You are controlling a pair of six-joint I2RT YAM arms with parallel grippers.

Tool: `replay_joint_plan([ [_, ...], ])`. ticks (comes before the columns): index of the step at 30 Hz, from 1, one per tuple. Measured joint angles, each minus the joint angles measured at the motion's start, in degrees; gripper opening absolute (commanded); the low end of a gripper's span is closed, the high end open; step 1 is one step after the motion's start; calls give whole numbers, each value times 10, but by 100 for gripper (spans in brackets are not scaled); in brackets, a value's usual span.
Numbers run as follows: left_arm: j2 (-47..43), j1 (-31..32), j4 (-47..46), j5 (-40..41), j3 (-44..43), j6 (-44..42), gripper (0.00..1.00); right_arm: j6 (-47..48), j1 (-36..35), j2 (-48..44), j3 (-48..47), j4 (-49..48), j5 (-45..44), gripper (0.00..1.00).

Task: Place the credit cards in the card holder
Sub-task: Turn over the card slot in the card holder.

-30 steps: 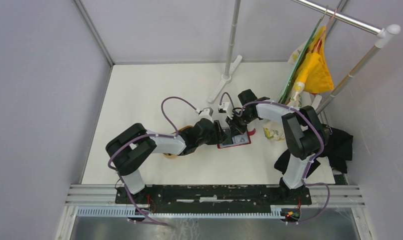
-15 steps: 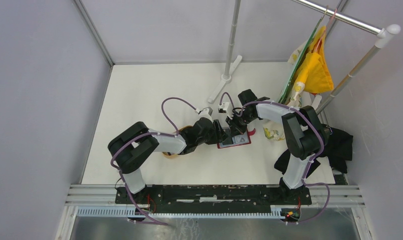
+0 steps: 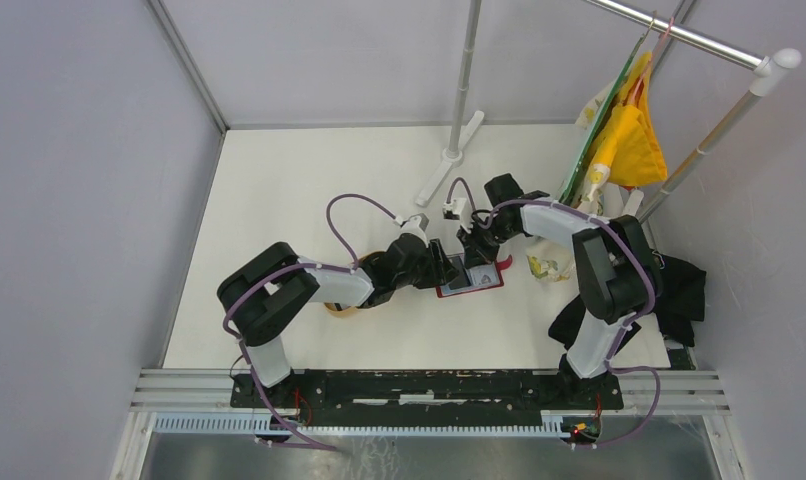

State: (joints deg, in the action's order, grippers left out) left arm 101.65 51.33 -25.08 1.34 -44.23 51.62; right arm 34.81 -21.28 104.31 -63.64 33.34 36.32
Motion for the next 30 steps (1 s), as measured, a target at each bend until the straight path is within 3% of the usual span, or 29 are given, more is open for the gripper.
replay_joint_plan([
  [16,4,0,-8,-35,-25,0,54,-1,38,-73,1,-6,23,13],
  [30,12,0,-10,-34,-27,0,55,0,40,-19,1,3,-30,4],
])
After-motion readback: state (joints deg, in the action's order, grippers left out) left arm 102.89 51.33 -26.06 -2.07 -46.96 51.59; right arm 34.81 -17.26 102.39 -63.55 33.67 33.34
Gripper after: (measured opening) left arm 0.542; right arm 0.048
